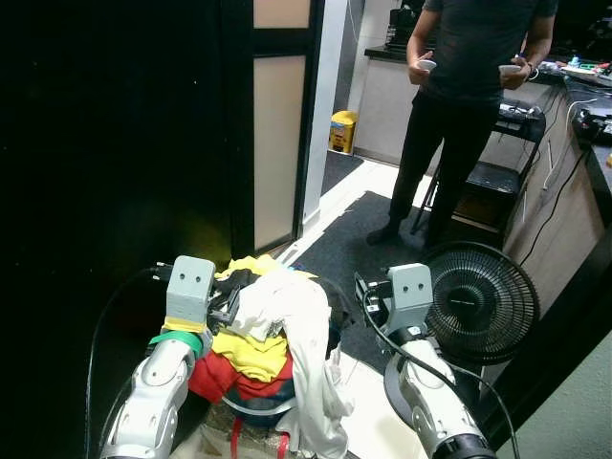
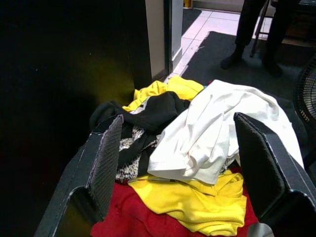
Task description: Clothes washing
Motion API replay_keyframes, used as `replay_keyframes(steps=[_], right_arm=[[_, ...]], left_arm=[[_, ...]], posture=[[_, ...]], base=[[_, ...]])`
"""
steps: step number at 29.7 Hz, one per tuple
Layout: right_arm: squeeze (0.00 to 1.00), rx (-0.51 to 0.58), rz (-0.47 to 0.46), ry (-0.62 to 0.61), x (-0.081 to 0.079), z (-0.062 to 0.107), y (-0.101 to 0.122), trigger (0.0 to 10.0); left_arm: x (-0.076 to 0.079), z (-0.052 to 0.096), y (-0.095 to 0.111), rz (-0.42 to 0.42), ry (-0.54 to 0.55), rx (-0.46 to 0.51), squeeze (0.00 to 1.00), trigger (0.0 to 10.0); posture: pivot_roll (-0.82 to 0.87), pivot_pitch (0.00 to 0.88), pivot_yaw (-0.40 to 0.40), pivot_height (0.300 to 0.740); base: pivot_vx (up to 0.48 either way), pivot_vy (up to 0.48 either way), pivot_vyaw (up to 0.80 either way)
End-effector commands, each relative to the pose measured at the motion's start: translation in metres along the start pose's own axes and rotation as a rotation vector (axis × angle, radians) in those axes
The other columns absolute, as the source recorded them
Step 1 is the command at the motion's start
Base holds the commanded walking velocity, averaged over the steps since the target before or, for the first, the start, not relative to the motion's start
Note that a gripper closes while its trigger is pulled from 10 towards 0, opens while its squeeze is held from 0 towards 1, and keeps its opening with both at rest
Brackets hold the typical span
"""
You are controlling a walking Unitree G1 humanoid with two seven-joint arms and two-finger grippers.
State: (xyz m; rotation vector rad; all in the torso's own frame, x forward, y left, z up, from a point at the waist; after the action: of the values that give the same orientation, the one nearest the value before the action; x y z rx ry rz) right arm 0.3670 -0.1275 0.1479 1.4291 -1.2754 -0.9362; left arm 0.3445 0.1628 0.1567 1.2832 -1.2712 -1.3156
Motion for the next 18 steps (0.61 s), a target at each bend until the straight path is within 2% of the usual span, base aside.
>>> replay_keyframes(steps=[1,18], right_arm=[[0.00,-0.023,-0.008,-0.007,0.0016,0.0036,-0.0062,10.0],[0.00,-0.019,-0.010,-0.007,0.0017,0.0030,-0.0054,10.0]], left_arm=[[0.0006,0.0031,-0.0079,0.007,0.002,-0.019,0.00,10.0],[0.0011,0.0024,-0.0065,0.009,-0.005,-0.007,0.00,10.0]], posture=[[0.00,0.016,0.009,0.740],[0.00,0.004,0.011,0.740]], base=[[0.000,0.000,0.00],[0.000,0.000,0.00]])
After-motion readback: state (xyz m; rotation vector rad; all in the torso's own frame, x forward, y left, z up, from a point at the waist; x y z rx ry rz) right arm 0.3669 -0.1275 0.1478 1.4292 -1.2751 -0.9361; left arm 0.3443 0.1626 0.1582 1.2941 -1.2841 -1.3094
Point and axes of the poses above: a point about 5 cm out from each wrist's last joint towards the gripper, its own z axis pointing back from the gripper into the wrist, its own y axis along the axis of the wrist's last joint, x = y × z, the point moved 1 cm from there along -z, pointing out of the wrist towards the gripper, and after that the axes turned 1 degree about -z, right-handed, at the moved point
